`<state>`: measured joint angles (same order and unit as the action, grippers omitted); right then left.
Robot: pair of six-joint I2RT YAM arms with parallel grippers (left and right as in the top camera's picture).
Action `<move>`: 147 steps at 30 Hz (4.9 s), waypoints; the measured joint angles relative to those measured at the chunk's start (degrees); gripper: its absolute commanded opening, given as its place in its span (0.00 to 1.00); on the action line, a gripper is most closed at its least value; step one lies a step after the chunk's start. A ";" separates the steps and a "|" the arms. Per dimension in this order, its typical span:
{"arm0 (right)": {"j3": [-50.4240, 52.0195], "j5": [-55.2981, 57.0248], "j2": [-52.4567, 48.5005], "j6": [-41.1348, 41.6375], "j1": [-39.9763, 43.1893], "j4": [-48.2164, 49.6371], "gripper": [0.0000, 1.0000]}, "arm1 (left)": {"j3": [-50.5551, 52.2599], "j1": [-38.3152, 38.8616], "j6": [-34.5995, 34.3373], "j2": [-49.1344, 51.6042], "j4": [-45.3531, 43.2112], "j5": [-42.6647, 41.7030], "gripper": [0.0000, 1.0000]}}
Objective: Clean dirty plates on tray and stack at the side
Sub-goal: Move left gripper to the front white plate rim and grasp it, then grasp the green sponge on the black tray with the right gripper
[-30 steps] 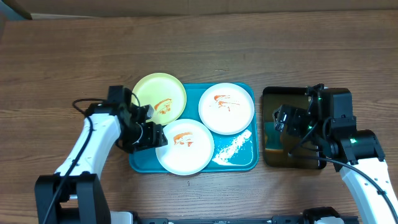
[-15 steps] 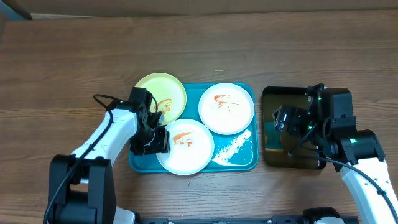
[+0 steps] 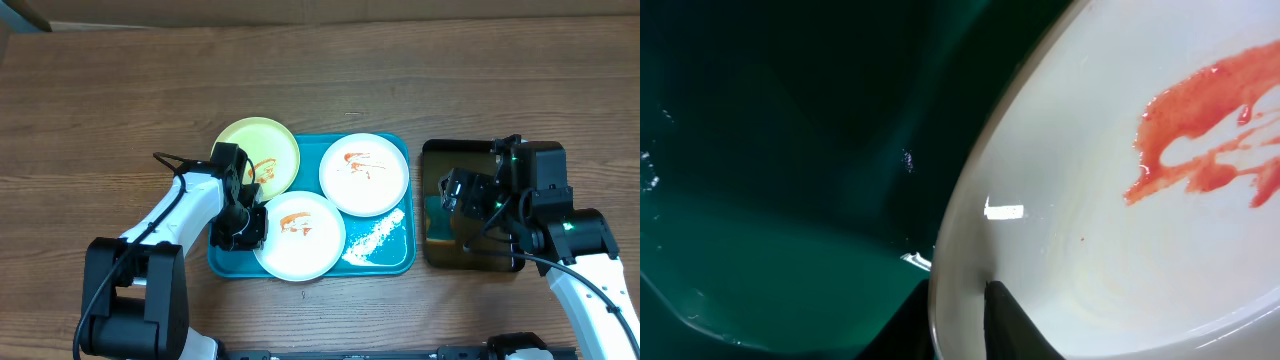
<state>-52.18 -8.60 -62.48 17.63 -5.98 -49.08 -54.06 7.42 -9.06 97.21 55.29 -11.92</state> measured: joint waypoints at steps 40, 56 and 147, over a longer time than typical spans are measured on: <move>0.00 1.51 -26.01 0.35 -2.05 0.13 0.54 | -0.11 0.00 0.00 0.00 -0.92 -0.42 0.08; 0.02 1.53 -27.06 0.35 -4.04 -0.26 0.52 | -0.11 0.00 0.00 0.00 -1.09 -0.22 0.08; -2.14 10.73 -27.54 1.81 -3.02 0.33 0.04 | -0.11 0.00 0.02 0.00 -1.33 -0.26 0.04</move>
<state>-54.33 2.13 -90.02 19.44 -8.99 -48.75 -54.17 7.42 -9.04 97.21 53.95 -12.19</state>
